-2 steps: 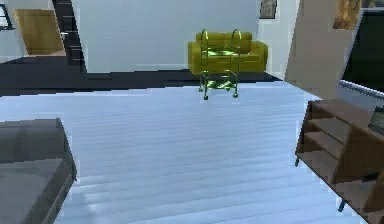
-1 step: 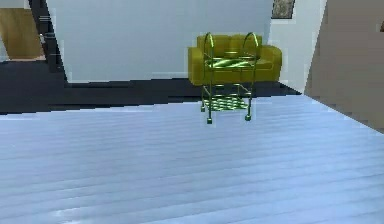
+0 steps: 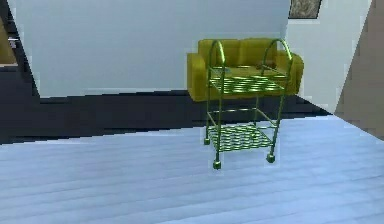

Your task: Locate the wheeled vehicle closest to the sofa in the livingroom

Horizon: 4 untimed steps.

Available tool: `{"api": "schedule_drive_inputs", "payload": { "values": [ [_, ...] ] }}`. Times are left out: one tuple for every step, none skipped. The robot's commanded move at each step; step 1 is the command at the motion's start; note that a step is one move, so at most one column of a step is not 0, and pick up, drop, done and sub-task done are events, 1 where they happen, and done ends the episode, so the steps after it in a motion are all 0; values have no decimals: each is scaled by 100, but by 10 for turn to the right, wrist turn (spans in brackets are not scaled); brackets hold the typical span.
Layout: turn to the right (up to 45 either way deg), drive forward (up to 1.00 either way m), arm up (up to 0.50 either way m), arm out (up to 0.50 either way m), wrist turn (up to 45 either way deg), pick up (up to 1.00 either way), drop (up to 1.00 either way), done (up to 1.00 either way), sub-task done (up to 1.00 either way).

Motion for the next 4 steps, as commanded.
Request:
{"api": "schedule_drive_inputs", "payload": {
  "values": [
    [30,0,0,0,0,0,0,0,0],
    [0,90,0,0,0,0,0,0,0],
    [-450,0,0,0,0,0,0,0,0],
    [-450,0,0,0,0,0,0,0,0]
  ]
}}
